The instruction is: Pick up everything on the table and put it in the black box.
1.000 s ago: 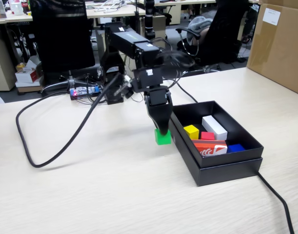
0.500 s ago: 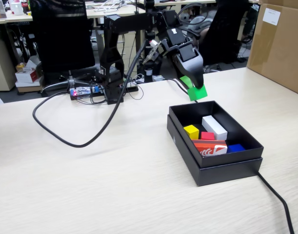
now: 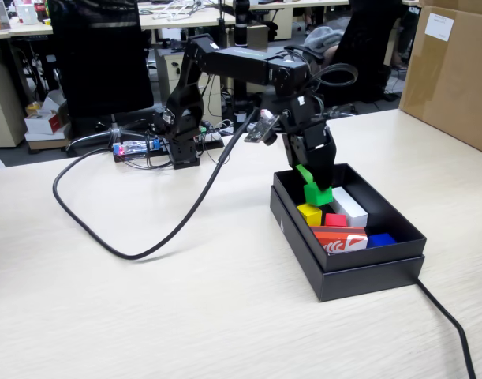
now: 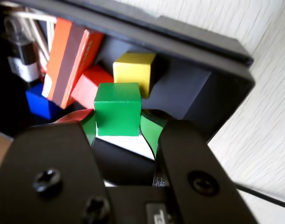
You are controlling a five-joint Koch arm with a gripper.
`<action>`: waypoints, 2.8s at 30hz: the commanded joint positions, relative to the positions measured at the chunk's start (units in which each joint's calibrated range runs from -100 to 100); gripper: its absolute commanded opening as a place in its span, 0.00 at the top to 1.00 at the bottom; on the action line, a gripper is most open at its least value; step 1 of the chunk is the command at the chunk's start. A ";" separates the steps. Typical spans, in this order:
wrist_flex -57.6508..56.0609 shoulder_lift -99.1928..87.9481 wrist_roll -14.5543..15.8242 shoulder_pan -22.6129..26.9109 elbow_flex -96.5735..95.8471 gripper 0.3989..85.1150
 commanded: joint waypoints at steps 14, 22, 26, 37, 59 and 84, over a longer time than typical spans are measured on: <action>1.87 -9.32 -1.17 -0.44 -1.28 0.43; 1.79 -17.81 -1.12 -0.15 -1.19 0.43; 1.79 -24.24 -1.17 -1.27 -0.91 0.43; 8.09 -30.20 -3.81 -9.43 -9.34 0.43; 43.17 -66.23 -7.03 -14.31 -72.81 0.44; 72.98 -88.84 -7.91 -16.26 -115.51 0.43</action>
